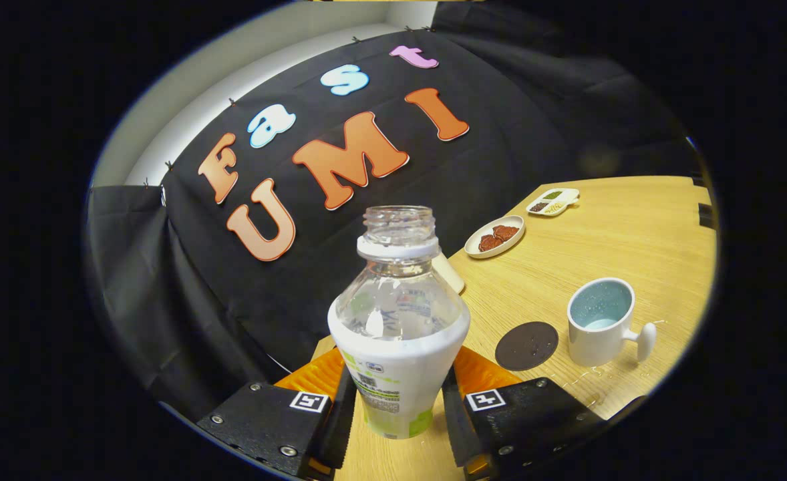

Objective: Take the bottle from table, then pour the juice into the cup, finally place the bottle on the coaster

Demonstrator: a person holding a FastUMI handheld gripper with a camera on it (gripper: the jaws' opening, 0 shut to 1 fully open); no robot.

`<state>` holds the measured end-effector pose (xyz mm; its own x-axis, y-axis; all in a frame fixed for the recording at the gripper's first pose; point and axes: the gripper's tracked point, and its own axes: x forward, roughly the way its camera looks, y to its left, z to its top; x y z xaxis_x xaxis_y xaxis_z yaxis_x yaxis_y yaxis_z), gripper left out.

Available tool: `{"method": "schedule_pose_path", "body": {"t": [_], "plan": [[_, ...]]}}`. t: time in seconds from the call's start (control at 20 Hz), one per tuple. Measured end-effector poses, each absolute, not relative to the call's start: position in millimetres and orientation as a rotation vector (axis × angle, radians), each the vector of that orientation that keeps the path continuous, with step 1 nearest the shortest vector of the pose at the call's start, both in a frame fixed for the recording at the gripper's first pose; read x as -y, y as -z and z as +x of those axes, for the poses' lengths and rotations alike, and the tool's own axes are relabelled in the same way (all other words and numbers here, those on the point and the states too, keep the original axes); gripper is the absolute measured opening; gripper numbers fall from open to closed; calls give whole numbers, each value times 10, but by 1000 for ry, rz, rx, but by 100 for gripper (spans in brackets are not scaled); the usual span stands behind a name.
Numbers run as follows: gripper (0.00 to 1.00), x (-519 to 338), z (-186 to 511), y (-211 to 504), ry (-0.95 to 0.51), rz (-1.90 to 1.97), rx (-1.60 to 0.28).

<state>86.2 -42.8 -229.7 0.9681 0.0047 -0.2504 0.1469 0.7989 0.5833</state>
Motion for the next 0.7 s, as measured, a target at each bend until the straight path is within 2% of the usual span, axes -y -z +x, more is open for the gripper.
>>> {"method": "schedule_pose_path", "body": {"t": [0.7], "plan": [[60, 766, 994, 2284, 108, 1076, -197]]}}
